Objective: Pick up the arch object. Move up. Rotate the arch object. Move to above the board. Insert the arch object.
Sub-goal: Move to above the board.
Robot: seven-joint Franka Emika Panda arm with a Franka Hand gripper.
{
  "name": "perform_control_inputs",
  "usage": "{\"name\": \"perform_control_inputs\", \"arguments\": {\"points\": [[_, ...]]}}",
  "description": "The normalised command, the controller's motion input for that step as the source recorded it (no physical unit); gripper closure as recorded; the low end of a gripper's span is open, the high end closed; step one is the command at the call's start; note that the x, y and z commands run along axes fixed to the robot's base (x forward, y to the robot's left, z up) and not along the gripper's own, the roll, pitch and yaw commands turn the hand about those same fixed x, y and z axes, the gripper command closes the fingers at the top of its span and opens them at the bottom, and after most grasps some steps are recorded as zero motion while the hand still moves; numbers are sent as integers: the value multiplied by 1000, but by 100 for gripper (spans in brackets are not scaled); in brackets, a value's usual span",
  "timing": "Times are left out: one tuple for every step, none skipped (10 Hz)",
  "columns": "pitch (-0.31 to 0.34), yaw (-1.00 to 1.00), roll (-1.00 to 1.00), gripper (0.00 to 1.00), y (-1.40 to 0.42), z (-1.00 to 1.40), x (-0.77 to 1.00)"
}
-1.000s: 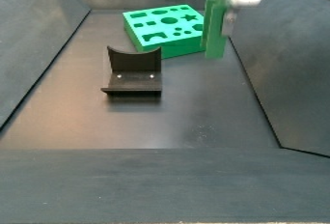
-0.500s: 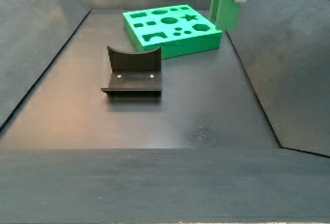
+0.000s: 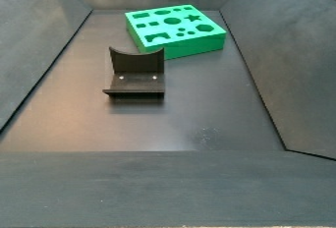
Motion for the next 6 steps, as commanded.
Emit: {"name": "perform_control_inputs", "arguments": {"points": [[81,10,-74,100,-20,368,-1],[79,7,-79,100,-18,266,0],[36,1000,-24,100,-1000,189,361],[35,1000,-22,100,-1000,178,365],[45,1000,-7,100,-1000,180,377],[51,1000,-20,100,-1000,184,396]]}}
